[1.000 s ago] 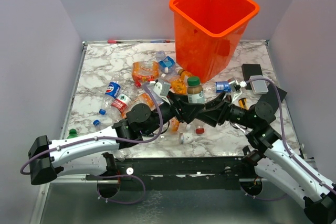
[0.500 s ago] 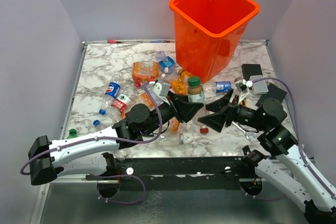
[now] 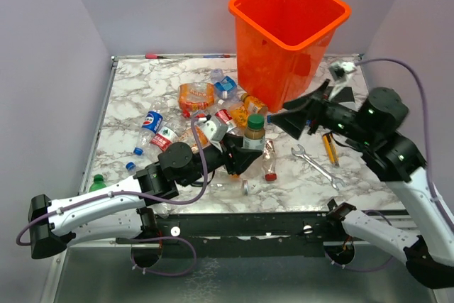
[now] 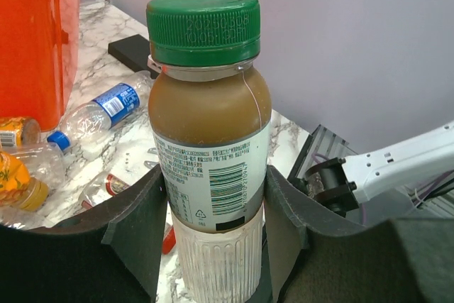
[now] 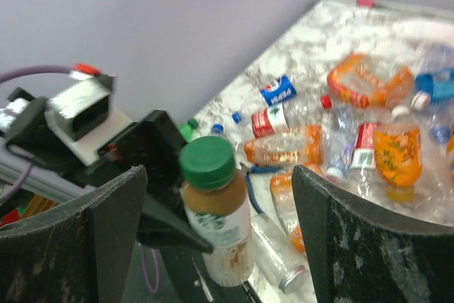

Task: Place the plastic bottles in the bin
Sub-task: Place the plastic bottle in the trash bin.

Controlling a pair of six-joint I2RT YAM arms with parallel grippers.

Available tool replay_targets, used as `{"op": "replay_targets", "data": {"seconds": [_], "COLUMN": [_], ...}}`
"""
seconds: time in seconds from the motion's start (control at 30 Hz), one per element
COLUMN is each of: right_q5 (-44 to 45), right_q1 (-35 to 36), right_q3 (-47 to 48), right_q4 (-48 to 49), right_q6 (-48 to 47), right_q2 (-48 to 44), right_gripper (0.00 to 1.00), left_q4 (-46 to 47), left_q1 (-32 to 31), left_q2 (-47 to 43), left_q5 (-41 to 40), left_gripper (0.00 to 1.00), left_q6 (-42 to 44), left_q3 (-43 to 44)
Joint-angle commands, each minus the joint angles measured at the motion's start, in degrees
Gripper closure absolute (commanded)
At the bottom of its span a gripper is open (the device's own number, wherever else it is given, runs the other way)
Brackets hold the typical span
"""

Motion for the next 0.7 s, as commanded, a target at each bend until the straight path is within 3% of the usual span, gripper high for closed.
{"op": "replay_targets", "data": {"seconds": [0.0, 0.3, 0.67], "right_q5": [-3.60, -2.20, 3.50], "right_q1": [0.51, 3.57, 8.84], "right_q3": [0.92, 1.59, -0.98], "right_q4": [-1.34, -4.14, -7.69], "right_q6": [2.31, 1.20, 0.91], "right_q2": [5.37, 8.65, 11.11], "right_gripper": [0.14, 0.15, 0.34], "left_q4": [-2.44, -2.63, -2.21], "left_q1": [0.20, 0.17, 0.23], "left_q2": [-1.17, 1.66, 2.64], "left_q5": [2.21, 3.08, 2.84], "left_gripper": [0.94, 0.94, 0.94], "left_q6": [1.64, 1.80, 1.57], "left_q3": [0.30, 1.28, 2.00]}}
